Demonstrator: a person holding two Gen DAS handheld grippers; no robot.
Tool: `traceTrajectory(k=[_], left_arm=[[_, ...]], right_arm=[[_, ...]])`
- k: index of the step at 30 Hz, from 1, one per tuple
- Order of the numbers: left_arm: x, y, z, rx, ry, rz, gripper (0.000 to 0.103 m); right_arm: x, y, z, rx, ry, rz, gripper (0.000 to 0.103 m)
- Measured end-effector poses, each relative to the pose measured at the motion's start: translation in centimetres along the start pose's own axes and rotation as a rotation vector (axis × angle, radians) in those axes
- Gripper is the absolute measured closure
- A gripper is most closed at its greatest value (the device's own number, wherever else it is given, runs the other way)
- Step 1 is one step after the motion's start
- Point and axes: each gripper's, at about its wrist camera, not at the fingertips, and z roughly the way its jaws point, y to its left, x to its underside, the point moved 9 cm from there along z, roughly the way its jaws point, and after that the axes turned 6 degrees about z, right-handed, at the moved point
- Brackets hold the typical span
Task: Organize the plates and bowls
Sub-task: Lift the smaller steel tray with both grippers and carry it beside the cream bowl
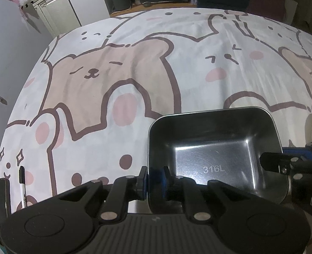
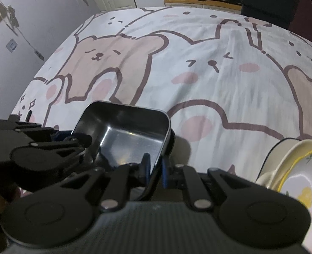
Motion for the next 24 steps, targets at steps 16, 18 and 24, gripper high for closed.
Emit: traceTrajectory(k=[16,18,24], left_arm=[[0.08,0.00,0.72,0.011,0.020,-0.004,0.089],[0.09,0.18,0.73,0.012,0.021,-0.012,0.089],[0.07,0.23,0.72,0.015,0.019,-0.014,0.089]], right_arm=[[0.25,-0.30,0.63,0.027,0.023,-0.022,0.092],[0.35,-0.37,0.67,0.032,0.029,-0.023,0.092],[0.47,-0.52,0.92,0.033,0.040,-0.020,0.092]])
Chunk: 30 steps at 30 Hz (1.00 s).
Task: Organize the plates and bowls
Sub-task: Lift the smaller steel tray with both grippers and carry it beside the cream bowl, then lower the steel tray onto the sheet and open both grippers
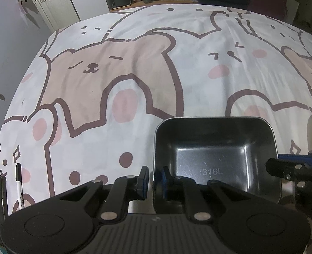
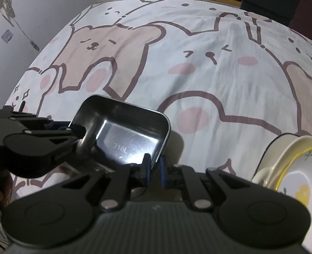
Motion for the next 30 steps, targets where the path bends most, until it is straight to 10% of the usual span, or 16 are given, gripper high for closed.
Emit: traceTrajectory(k=[13,21,30], left_arm=[[0.0,-0.2,-0.6,0.018,-0.006,0.003,0.086],[-0.1,-0.3,-1.9,0.042,-0.028,-0.002,0.080],[-0.5,0.9,-4.8,0.064,-0.101,-0.053,0.018]], right_arm=[[0.1,-0.9,0.5,-0.023,0.021,0.055,0.081],[0.4,-1.4,0.8,-0.080,0.041,0.119,0.051],[-0.2,-1.4,-1.7,-0.088,-0.045,0.095,0.025]])
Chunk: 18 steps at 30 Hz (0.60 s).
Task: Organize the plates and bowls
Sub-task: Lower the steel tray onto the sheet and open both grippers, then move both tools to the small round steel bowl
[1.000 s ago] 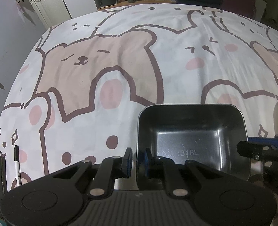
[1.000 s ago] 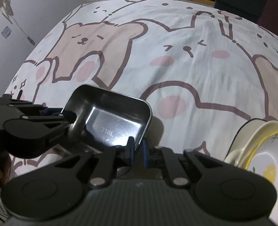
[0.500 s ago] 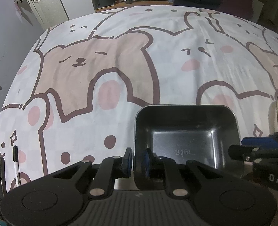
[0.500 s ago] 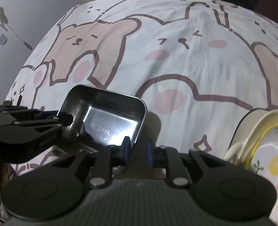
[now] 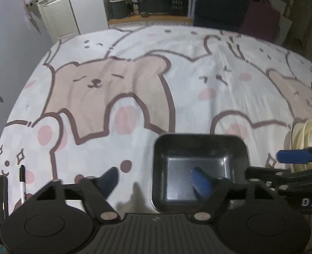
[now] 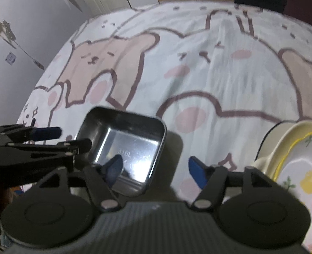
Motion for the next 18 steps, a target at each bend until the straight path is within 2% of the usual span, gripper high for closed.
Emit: traceTrajectory(k=[2,7,11,18], left_arm=[[-0.2,0.5,-0.7,-0.005,-0.019,-0.023,0.006],[-1.3,1.0,-2.1,-0.017,-0.059,-0.078,0.001],[-3.1,-0.3,-3.2,-0.003,-0.108,-0.106,0.000],[-6.8,-6.3,-3.5,0.042,-0.169,-0.070,0.000]], right_arm=[[-0.4,-0.2,-0.9,0.005,-0.034,-0.011,0.019],[-2.0,-1.7,-3.8,0.022,-0.153,-0.022,0.001],[-3.4,-4.2,-6.5,0.038,-0.242,-0.009,0.000],[-5.5,-11.8,-10.7,0.107,-0.350,0.063,0.000]])
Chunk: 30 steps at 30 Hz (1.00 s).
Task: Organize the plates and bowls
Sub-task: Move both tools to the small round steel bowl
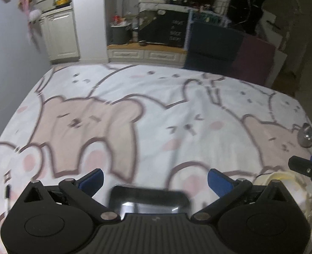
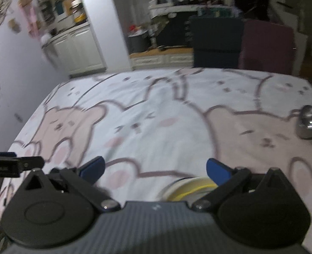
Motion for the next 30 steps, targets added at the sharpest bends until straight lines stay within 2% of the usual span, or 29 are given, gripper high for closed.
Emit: traceTrajectory(k=[13,19,23,30], left_arm=[[-4.3,-16.3,2.4,0.150,-0.081,0.140,0.000],[-5.0,-23.2,2.9,0.250,-0.114,0.133,0.000],[-5.1,-27.4,4.0,0.331,-0.098,0.088,0.000],[-5.5,-33.4,7.8,0.366,-0.068,0.096,0.000]], right_arm=[[-3.2,-18.9,-3.5,0.197,-0.151,0.172,0.000],[-3.1,-26.6,-3.3,0.299,-0.178,0.207,0.000],[-3.0,-30.5,-2.8,0.338,-0.205,0.230,0.000],[-3.6,-36.9,-1.2,0.401,-0.249,0.314,0.000]])
